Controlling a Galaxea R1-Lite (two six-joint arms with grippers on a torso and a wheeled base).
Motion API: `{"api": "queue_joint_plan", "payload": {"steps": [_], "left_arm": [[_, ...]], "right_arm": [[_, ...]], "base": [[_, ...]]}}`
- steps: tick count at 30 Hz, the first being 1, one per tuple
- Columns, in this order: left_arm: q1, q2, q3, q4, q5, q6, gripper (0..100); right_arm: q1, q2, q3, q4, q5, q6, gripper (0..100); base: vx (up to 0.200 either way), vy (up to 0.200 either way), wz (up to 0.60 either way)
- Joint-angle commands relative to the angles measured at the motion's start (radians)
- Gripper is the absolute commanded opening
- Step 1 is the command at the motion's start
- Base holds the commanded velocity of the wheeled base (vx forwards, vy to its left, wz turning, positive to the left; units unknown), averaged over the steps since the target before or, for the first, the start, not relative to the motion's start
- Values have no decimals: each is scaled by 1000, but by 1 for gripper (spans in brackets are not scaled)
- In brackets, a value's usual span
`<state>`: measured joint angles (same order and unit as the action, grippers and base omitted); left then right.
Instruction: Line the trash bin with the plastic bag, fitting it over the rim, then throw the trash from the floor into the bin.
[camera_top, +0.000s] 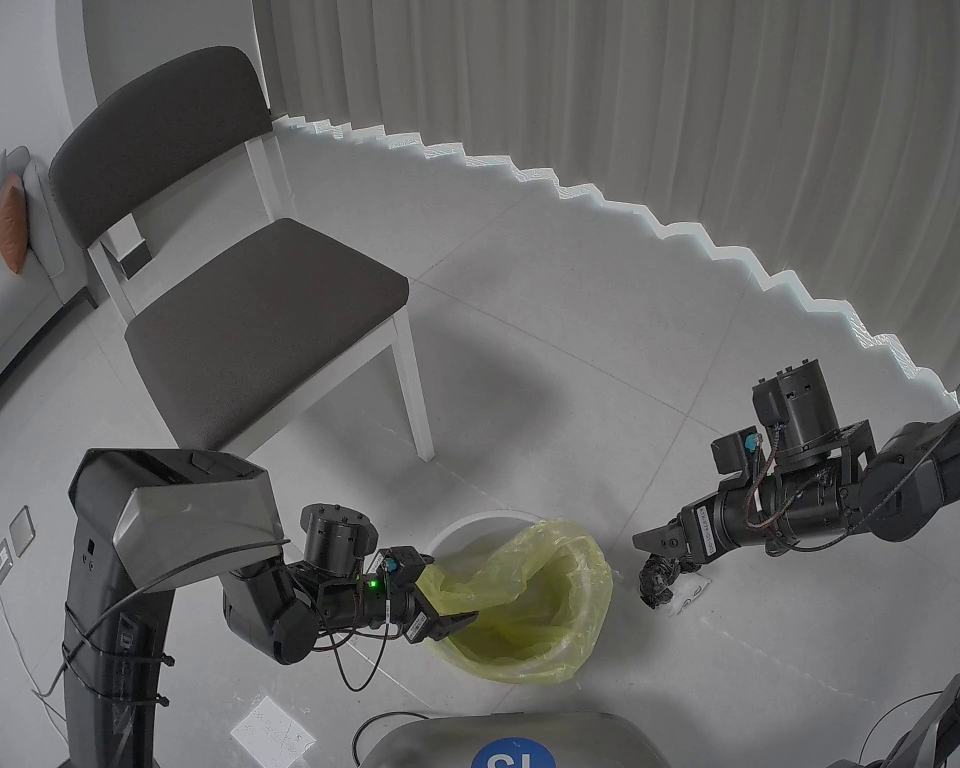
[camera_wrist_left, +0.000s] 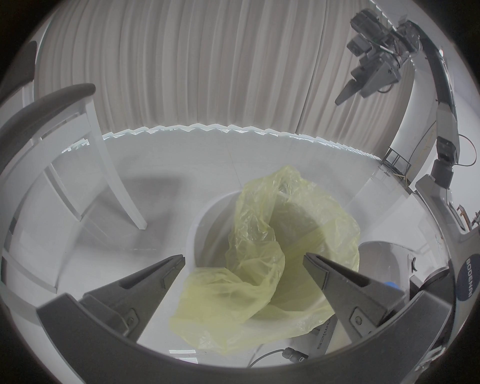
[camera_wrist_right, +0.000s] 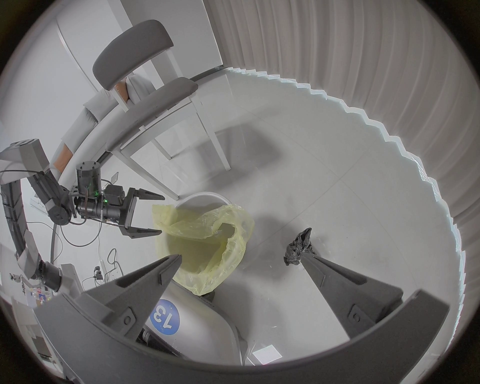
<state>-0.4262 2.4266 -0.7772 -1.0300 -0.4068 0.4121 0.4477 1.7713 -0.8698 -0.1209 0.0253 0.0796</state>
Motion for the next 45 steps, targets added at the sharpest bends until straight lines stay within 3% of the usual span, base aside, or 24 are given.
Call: {"api": "queue_joint_plan", "payload": {"steps": [1,16,28,36,45], "left_arm": [[-2,23,-16,2,0,7,0],[14,3,-13,-18,8,-9,0],[23,-126,-11,-19,10,-141,0],[23,-202,-10,-18,10,-188,0],[49,-173,-50,-19,28,-205,0]], "right_arm": [[-6,7,2,0,7,-1,100],[-6,8,-5,-5,13,-6,100],[-6,8,-11,-6,13,-7,100],[-6,7,-11,-6,13,-7,100],[-12,16,-6,-10,41,-7,100]], "base": [[0,0,0],[0,0,0],[0,0,0],[0,0,0],[0,0,0]]}}
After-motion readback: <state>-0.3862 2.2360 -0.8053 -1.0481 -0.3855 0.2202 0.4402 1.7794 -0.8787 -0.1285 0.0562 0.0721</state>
